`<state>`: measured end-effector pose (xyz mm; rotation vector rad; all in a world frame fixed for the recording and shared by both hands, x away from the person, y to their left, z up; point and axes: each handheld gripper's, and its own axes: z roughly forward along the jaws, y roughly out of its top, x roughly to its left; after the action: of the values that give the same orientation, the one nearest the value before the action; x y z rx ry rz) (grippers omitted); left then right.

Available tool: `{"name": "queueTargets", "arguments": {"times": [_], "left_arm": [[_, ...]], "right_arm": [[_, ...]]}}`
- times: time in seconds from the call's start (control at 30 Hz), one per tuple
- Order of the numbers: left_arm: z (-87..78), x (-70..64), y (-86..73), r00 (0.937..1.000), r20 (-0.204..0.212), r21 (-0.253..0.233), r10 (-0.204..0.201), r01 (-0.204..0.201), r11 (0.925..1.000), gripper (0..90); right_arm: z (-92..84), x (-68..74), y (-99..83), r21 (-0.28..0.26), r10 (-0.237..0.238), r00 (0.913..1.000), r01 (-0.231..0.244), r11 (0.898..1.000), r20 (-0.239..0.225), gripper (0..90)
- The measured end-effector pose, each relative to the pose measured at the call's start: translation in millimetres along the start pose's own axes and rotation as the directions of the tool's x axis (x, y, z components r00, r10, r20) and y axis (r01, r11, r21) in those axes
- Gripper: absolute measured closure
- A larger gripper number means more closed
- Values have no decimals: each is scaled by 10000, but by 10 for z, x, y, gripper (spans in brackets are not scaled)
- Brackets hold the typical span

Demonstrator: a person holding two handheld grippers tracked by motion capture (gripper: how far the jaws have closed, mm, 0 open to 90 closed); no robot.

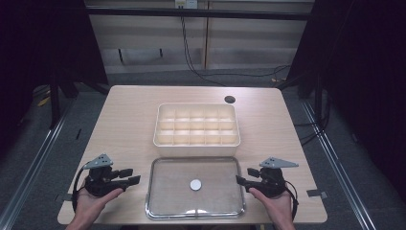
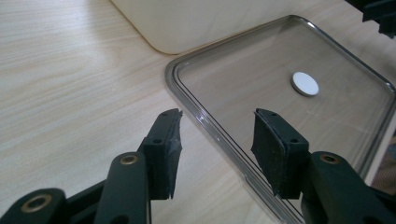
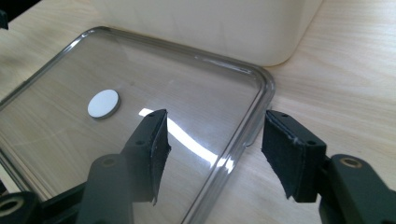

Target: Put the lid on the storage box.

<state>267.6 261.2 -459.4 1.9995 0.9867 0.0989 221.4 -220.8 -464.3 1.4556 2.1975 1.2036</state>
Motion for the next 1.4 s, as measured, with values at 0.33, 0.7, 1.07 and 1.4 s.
{"name": "queueTargets", "arguments": {"times": [0.33, 0.7, 1.07, 1.4], "left_arm": [[158, -34, 294, 9990, 67, 40, 450, -450, 9990, 522], [443, 59, 176, 9993, 318, 742, 218, -241, 9970, 556], [488, 58, 89, 9993, 219, 1148, 292, -315, 9929, 489], [565, 20, 74, 9988, 320, 1429, 381, -423, 9888, 470]], "right_arm": [[107, 23, 257, 123, -116, 9999, 117, 9999, -27, 462], [340, -174, 281, 171, 101, 9999, -102, 9998, 73, 512], [416, -210, 83, 747, 435, 9978, -472, 9961, 500, 497], [481, -212, 73, 1018, 359, 9979, -413, 9940, 548, 487]]}}
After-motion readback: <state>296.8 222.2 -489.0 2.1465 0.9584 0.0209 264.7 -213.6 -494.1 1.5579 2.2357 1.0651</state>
